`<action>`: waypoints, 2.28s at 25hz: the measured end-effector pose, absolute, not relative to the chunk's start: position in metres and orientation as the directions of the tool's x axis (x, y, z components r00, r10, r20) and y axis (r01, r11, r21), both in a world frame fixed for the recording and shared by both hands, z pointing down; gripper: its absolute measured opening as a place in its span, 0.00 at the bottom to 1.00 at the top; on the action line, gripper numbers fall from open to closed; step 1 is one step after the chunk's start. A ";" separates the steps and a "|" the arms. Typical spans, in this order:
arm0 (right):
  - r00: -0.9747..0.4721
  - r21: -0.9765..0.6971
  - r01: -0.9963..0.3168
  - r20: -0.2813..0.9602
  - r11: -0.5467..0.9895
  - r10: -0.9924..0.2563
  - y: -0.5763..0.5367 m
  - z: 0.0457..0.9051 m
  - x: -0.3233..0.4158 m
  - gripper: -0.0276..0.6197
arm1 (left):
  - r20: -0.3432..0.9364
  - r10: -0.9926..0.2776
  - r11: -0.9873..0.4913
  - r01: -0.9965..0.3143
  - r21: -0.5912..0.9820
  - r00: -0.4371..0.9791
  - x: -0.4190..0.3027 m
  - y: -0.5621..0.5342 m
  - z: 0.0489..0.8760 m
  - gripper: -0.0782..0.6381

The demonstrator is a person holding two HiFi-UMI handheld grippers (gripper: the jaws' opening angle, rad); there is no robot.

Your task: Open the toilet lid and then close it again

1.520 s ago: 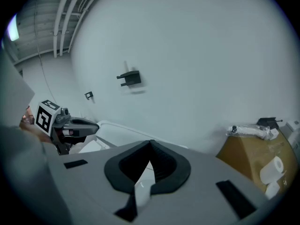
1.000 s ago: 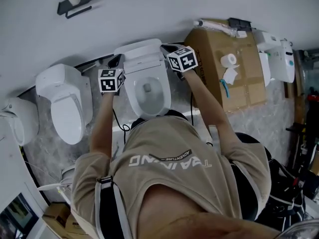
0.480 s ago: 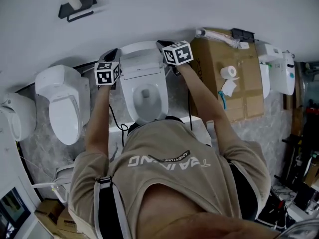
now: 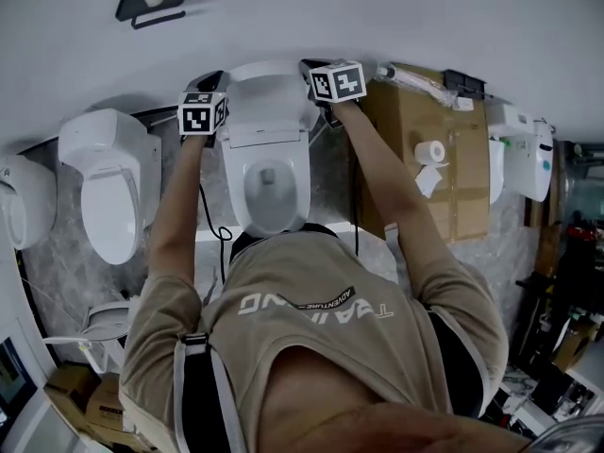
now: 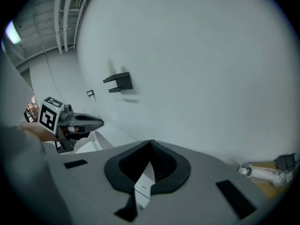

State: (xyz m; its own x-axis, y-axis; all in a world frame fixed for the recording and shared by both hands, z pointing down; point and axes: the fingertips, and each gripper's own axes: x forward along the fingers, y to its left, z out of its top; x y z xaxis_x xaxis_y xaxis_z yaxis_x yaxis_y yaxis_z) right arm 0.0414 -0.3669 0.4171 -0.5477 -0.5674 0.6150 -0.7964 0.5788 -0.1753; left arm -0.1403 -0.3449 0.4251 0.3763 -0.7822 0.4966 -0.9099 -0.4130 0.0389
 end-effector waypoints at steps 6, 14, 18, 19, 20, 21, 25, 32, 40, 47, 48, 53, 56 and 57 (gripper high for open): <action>-0.521 -0.162 -0.809 0.642 0.565 -0.562 -0.390 0.421 0.039 0.06 | 0.520 -0.784 -0.379 -0.925 0.032 0.339 -0.158 -0.362 0.440 0.11; -0.499 -0.153 -0.822 0.658 0.549 -0.564 -0.411 0.423 0.036 0.06 | 0.530 -0.772 -0.374 -0.925 0.068 0.351 -0.163 -0.383 0.445 0.11; -0.490 -0.133 -0.815 0.677 0.564 -0.548 -0.419 0.424 0.035 0.06 | 0.546 -0.761 -0.377 -0.924 0.068 0.350 -0.164 -0.393 0.447 0.11; -0.489 -0.131 -0.814 0.680 0.566 -0.547 -0.420 0.424 0.035 0.06 | 0.549 -0.759 -0.377 -0.924 0.066 0.350 -0.164 -0.395 0.447 0.11; -0.487 -0.129 -0.814 0.682 0.567 -0.545 -0.420 0.424 0.034 0.06 | 0.551 -0.758 -0.379 -0.923 0.064 0.349 -0.164 -0.396 0.447 0.11; -0.487 -0.127 -0.813 0.684 0.569 -0.543 -0.420 0.424 0.034 0.06 | 0.551 -0.758 -0.380 -0.923 0.063 0.349 -0.164 -0.396 0.447 0.11; -0.493 -0.126 -0.802 0.690 0.583 -0.529 -0.420 0.426 0.035 0.06 | 0.550 -0.758 -0.372 -0.925 0.076 0.350 -0.164 -0.396 0.448 0.11; -0.510 -0.125 -0.801 0.656 0.586 -0.557 -0.417 0.416 0.036 0.06 | 0.557 -0.757 -0.386 -0.922 0.040 0.341 -0.161 -0.387 0.444 0.12; -0.528 -0.120 -0.780 0.653 0.614 -0.543 -0.428 0.407 0.029 0.06 | 0.507 -0.782 -0.420 -0.908 0.002 0.362 -0.140 -0.393 0.414 0.12; -0.501 -0.057 -0.746 0.705 0.663 -0.503 -0.436 0.421 0.018 0.06 | 0.529 -0.742 -0.492 -0.871 -0.011 0.412 -0.113 -0.395 0.409 0.12; -0.499 -0.054 -0.742 0.709 0.668 -0.497 -0.437 0.422 0.016 0.06 | 0.532 -0.739 -0.491 -0.871 -0.006 0.413 -0.112 -0.395 0.411 0.12; -0.501 -0.071 -0.734 0.727 0.675 -0.469 -0.438 0.422 0.014 0.06 | 0.539 -0.727 -0.491 -0.871 0.026 0.426 -0.112 -0.396 0.410 0.12; -0.501 -0.065 -0.732 0.726 0.679 -0.471 -0.435 0.422 0.015 0.06 | 0.541 -0.720 -0.498 -0.866 0.034 0.435 -0.111 -0.393 0.411 0.12; -0.507 -0.076 -0.732 0.725 0.677 -0.467 -0.433 0.423 0.015 0.06 | 0.543 -0.717 -0.503 -0.864 0.031 0.437 -0.111 -0.391 0.412 0.12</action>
State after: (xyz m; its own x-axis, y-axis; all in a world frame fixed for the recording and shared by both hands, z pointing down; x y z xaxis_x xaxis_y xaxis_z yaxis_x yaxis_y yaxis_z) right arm 0.0154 -0.4332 0.4227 -0.5067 -0.4671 0.7247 -0.7324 0.6766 -0.0761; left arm -0.1106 -0.3914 0.4115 0.4374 -0.7171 0.5426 -0.8637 -0.5031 0.0313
